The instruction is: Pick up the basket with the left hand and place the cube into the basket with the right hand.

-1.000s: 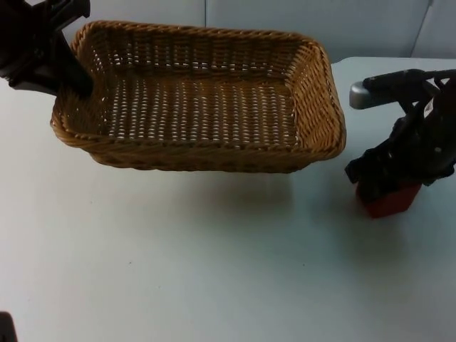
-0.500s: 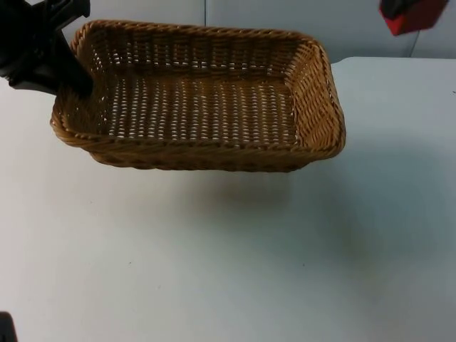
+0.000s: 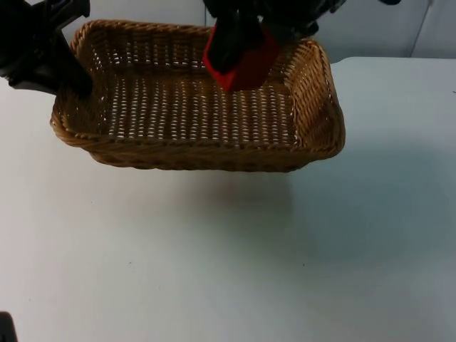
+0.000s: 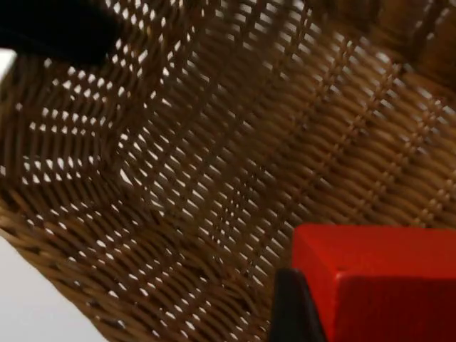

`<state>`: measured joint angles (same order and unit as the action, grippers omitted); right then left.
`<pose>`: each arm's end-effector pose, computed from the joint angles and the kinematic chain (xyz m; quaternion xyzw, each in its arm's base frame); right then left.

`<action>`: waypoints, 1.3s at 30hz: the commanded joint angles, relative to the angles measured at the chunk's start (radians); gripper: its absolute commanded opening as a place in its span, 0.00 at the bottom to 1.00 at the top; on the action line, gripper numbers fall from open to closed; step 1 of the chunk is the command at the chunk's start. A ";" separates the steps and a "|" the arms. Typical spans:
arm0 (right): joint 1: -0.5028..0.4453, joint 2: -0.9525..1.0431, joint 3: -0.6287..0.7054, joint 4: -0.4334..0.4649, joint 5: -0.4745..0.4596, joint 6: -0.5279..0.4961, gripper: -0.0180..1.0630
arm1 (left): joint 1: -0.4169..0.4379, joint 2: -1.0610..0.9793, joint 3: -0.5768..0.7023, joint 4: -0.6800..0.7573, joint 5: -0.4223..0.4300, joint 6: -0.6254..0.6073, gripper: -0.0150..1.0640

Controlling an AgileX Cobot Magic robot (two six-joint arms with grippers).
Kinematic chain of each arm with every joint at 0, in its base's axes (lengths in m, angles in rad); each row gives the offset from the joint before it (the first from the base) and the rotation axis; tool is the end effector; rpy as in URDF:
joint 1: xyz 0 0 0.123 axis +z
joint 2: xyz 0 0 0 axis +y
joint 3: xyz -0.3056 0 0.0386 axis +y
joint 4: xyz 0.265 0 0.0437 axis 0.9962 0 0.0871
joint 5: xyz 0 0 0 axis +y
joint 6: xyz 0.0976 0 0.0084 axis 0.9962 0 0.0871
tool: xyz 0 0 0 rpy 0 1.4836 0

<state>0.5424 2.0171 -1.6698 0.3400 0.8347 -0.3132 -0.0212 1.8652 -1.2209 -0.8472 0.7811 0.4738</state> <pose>0.3957 0.2668 0.2498 -0.3238 0.9050 0.1742 0.2138 0.3973 -0.0602 0.2045 -0.0267 0.9407 -0.2894 0.1752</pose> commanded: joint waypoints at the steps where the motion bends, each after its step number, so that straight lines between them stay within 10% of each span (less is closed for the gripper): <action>1: 0.015 0.019 -0.008 0.006 -0.023 -0.042 0.11 | 0.001 -0.015 -0.003 -0.032 -0.002 -0.003 0.01; 7: 0.009 0.022 -0.008 -0.006 -0.068 -0.061 0.50 | 0.001 -0.015 -0.003 -0.032 -0.038 -0.003 0.01; 11: -0.014 0.022 -0.008 -0.010 -0.085 -0.104 0.94 | 0.001 -0.015 -0.003 -0.032 -0.072 -0.003 0.01; 20: -0.082 0.017 -0.049 -0.010 -0.158 -0.114 0.91 | 0.001 -0.015 -0.003 -0.032 -0.094 -0.003 0.01; 39: -0.243 -0.011 -0.735 -0.034 0.220 -0.034 0.91 | -0.009 0.010 -0.003 -0.085 -0.101 0.065 0.01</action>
<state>0.3026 2.0150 -2.3616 0.3068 0.9935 -0.3563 -0.0232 1.8670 -1.2209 -0.8732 0.6672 0.5038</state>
